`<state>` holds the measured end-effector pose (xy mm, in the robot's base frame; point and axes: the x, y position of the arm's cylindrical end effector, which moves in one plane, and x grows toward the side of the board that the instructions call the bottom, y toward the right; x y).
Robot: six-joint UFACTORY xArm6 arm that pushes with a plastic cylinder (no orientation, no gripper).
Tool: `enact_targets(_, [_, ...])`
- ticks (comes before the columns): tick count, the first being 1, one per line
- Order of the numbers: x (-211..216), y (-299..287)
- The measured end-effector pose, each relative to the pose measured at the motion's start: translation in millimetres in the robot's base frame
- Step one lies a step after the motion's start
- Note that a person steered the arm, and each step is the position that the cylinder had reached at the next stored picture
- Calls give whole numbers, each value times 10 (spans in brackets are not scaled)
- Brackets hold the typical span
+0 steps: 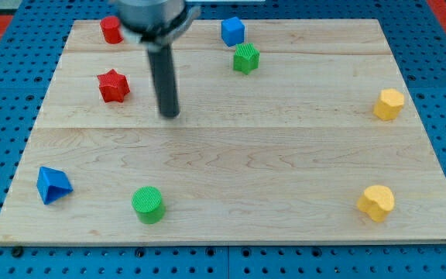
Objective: Push blue triangle to top side of the green circle
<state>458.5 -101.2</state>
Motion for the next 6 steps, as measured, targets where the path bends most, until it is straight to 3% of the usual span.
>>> enact_targets(1, [821,-624])
enact_targets(2, [1322,-1152])
enact_targets(3, [1122,-1714])
enact_targets(4, [706,-1155])
enact_targets(5, [680,-367])
enact_targets(6, [971,-700])
